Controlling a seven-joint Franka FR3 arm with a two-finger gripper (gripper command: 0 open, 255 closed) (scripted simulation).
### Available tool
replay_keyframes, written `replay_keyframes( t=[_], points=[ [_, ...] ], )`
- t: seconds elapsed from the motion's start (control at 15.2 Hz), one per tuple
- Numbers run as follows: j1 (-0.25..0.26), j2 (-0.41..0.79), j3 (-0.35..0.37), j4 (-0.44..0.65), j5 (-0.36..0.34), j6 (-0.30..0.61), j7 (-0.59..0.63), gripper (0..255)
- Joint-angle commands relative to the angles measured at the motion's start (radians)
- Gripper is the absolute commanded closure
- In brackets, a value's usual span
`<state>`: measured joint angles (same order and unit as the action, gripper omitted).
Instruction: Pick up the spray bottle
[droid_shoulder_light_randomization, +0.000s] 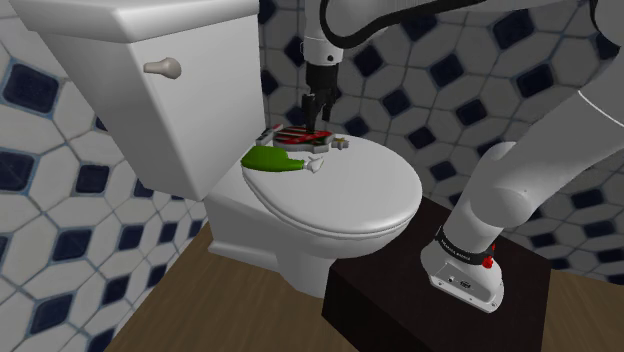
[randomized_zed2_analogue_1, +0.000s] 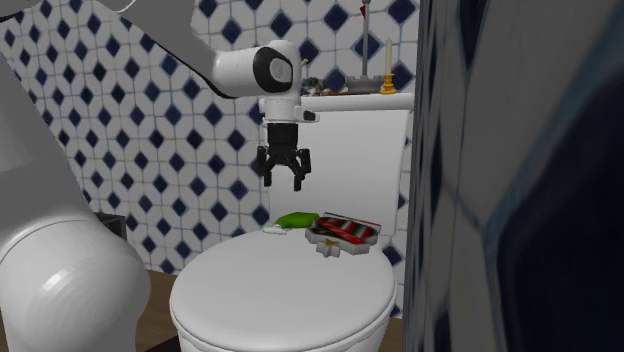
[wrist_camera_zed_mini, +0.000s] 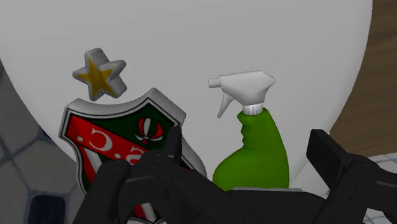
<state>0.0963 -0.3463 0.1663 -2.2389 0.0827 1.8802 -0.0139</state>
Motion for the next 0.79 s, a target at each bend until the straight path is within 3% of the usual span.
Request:
replay_keyframes(
  t=[0.0, 0.4, 0.73],
  points=[
    [0.007, 0.082, 0.02, 0.037, -0.016, 0.021, 0.003, 0],
    [0.04, 0.321, 0.079, 0.165, -0.079, 0.053, 0.037, 0],
    [0.044, 0.354, 0.082, 0.14, -0.088, 0.106, 0.043, 0]
  ],
)
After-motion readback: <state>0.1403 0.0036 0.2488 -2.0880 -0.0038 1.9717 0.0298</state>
